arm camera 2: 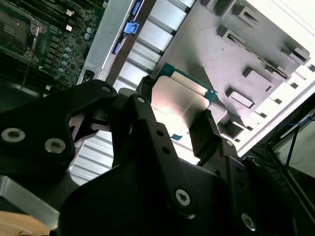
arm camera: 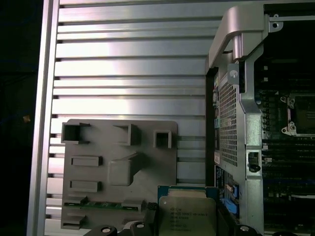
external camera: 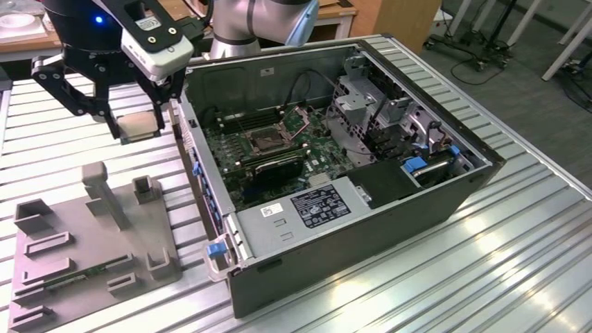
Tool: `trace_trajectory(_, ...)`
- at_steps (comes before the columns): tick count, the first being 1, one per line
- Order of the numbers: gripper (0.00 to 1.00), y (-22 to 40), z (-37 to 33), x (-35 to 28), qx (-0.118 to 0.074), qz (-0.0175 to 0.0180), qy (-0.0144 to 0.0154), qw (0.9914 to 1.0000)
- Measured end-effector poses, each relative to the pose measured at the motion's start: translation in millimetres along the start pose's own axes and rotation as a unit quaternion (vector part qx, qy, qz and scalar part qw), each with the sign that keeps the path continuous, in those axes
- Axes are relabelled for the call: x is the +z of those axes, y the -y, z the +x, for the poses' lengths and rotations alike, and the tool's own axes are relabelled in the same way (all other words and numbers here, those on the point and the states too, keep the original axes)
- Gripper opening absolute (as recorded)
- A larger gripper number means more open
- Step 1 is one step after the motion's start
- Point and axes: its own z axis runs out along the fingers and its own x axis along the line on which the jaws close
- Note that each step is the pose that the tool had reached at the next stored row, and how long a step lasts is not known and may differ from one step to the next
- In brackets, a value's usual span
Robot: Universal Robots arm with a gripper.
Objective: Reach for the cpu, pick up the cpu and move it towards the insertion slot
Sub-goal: 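Pick up the cpu and move it towards the insertion slot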
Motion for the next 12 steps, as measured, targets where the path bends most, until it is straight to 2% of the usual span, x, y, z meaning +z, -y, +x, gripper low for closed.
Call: trace_trajectory(12, 0.55, 0.0, -6.2, 0.0, 0.000, 0.0000, 0.0000, 1.00000)
